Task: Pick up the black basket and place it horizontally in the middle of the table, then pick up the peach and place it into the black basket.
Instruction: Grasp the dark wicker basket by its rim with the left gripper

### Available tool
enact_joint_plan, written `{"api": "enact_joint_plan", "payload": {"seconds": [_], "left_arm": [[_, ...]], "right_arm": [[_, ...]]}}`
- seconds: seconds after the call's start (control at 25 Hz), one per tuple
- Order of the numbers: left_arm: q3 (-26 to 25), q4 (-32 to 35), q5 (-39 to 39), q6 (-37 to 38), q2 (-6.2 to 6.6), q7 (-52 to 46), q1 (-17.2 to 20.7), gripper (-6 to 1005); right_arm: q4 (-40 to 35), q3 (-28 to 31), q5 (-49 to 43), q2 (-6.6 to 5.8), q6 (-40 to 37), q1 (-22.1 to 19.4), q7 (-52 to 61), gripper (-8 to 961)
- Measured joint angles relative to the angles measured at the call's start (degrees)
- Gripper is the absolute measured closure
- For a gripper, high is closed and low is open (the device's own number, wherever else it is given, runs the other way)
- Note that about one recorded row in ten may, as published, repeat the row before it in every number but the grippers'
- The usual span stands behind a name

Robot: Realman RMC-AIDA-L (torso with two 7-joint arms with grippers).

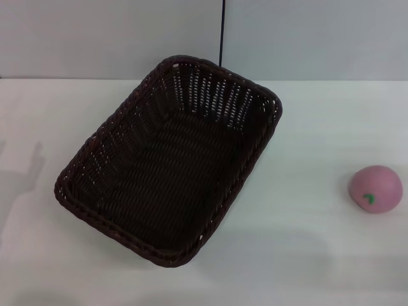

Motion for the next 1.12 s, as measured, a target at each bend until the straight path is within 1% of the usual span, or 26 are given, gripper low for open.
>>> {"api": "enact_joint_plan", "payload": {"seconds": [0.08, 0.28, 0.36, 0.48, 0.52, 0.56, 0.6, 0.64, 0.68, 0.72, 0.76, 0.8, 0.84, 0.88, 0.92, 0.96, 1.0, 1.04, 1.08, 1.12], "left_arm": [[-0.1, -0.5, -0.1, -0.4, -0.09, 0.0, -0.4, 225], [-0.2, -1.2, -0.3, 0.0, 0.0, -1.0, 0.0, 329], [-0.2, -1.0, -0.3, 0.1, 0.08, -1.5, 0.1, 350], [1.0, 1.2, 0.0, 0.1, 0.38, -5.3, 0.5, 382], [2.2, 3.2, 0.1, 0.0, 0.51, -7.9, 0.8, 392], [3.8, 5.4, 0.5, -0.1, 0.67, -10.4, 1.3, 372], [7.0, 10.2, 1.2, -0.3, 0.98, -15.5, 2.4, 351], [7.0, 10.2, 1.2, -0.3, 0.98, -15.5, 2.4, 331], [10.5, 18.8, 3.4, -0.8, 1.77, -25.4, 4.1, 311], [10.5, 18.8, 3.4, -0.8, 1.77, -25.4, 4.1, 290], [11.2, 22.5, 4.8, -0.9, 2.21, -30.2, 4.5, 270], [11.6, 32.9, 10.5, -1.5, 3.1, -41.1, 5.3, 262], [11.6, 32.9, 10.5, -1.5, 3.1, -41.1, 5.3, 254], [11.5, 43.0, 17.7, -2.5, 3.6, -51.3, 5.4, 246], [11.4, 47.6, 21.5, -2.9, 3.79, -56.2, 5.2, 238], [11.2, 57.0, 29.2, -3.3, 3.87, -66.9, 4.0, 231], [11.2, 57.0, 29.2, -3.3, 3.87, -66.9, 4.0, 223], [11.0, 64.1, 34.9, -2.5, 3.8, -75.3, 2.2, 215], [11.0, 64.1, 34.9, -2.5, 3.8, -75.3, 2.2, 207], [11.0, 66.7, 37.3, -1.9, 3.67, -78.7, 1.3, 199]], "right_arm": [[0.0, 0.0, -0.1, 0.01, 0.3, 0.2, 0.0, 281], [0.1, -0.5, -0.3, -0.04, 0.4, 1.1, 0.2, 281], [0.1, -0.6, -0.3, -0.04, 0.2, 1.2, 0.4, 281], [0.1, -0.6, -0.3, -0.06, -0.4, 0.9, 1.7, 280], [0.0, -0.6, -0.4, -0.06, -0.5, 0.7, 2.1, 280], [0.0, -0.6, -0.4, -0.07, -0.5, 0.5, 2.4, 280], [0.0, -0.4, -0.4, -0.07, -0.7, -0.1, 2.7, 280], [0.0, -0.4, -0.4, -0.07, -0.7, -0.1, 2.7, 280], [0.0, -0.2, -0.4, -0.09, -1.4, -0.5, 3.0, 280], [-0.1, -0.2, -0.4, -0.11, -1.9, -0.8, 3.2, 280], [-0.1, -0.2, -0.4, -0.11, -1.9, -0.8, 3.2, 280], [-0.2, -0.1, -0.3, -0.14, -2.8, -1.3, 3.3, 280], [-0.2, -0.1, -0.3, -0.14, -2.8, -1.3, 3.3, 280], [-0.2, -0.1, -0.2, -0.15, -3.7, -1.7, 3.4, 280], [-0.2, -0.1, -0.1, -0.16, -4.0, -1.9, 3.4, 280], [-0.2, 0.0, -0.1, -0.16, -4.3, -2.2, 3.4, 280], [-0.2, 0.0, -0.1, -0.16, -4.3, -2.2, 3.4, 280], [-0.2, 0.0, -0.1, -0.17, -4.4, -2.5, 3.4, 280], [-0.2, 0.0, -0.1, -0.17, -4.4, -2.5, 3.4, 281], [-0.2, 0.0, 0.0, -0.17, -4.4, -2.6, 3.4, 281]]}}
